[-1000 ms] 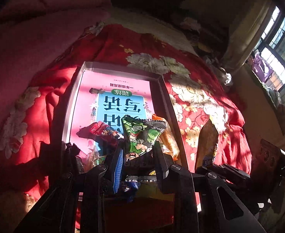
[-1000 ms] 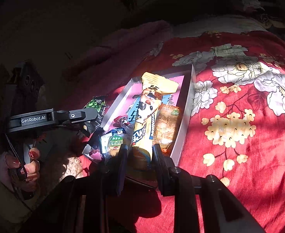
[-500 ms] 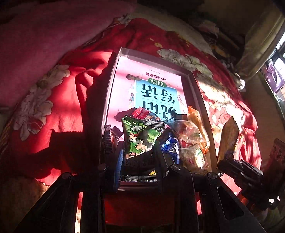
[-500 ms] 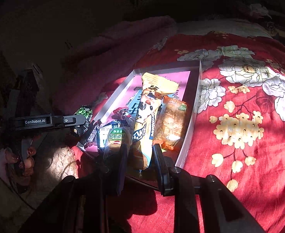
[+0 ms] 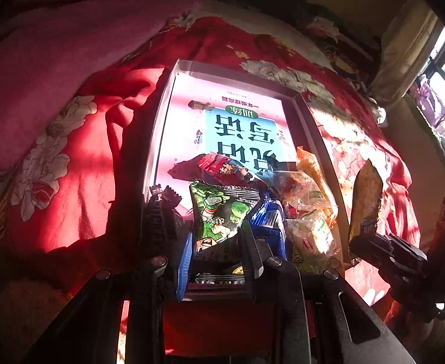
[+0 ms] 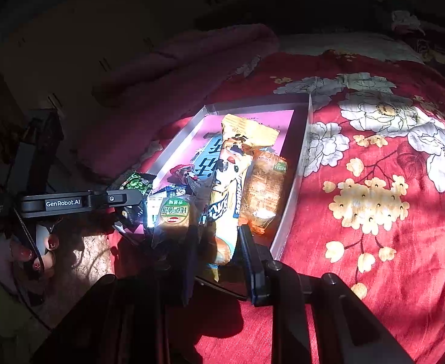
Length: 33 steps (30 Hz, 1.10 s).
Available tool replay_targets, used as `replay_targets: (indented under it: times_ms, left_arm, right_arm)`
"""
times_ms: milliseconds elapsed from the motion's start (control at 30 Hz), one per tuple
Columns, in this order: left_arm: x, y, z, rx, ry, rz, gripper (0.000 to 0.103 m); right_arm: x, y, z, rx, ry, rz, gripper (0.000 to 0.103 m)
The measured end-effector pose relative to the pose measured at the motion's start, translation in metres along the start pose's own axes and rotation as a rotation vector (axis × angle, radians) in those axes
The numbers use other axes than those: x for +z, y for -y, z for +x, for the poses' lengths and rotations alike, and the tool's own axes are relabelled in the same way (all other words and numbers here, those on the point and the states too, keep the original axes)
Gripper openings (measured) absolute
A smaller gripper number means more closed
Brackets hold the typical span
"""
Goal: Organize snacks
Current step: 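Lower the green bag and snack bar into the box with both tools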
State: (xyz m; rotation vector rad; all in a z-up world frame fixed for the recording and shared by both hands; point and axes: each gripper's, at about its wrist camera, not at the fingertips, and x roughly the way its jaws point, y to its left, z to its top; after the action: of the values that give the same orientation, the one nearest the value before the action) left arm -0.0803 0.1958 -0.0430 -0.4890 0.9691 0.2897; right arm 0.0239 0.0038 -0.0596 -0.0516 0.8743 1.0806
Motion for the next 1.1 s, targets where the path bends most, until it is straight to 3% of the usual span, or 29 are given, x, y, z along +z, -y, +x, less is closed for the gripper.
replay_targets:
  times_ms: [1100]
  left_arm:
    - [0.000,0.003,0.005,-0.007,-0.006,0.006,0.029]
  right_arm:
    - [-0.002,-0.005,0.012,-0.040,-0.030,-0.054,0.027]
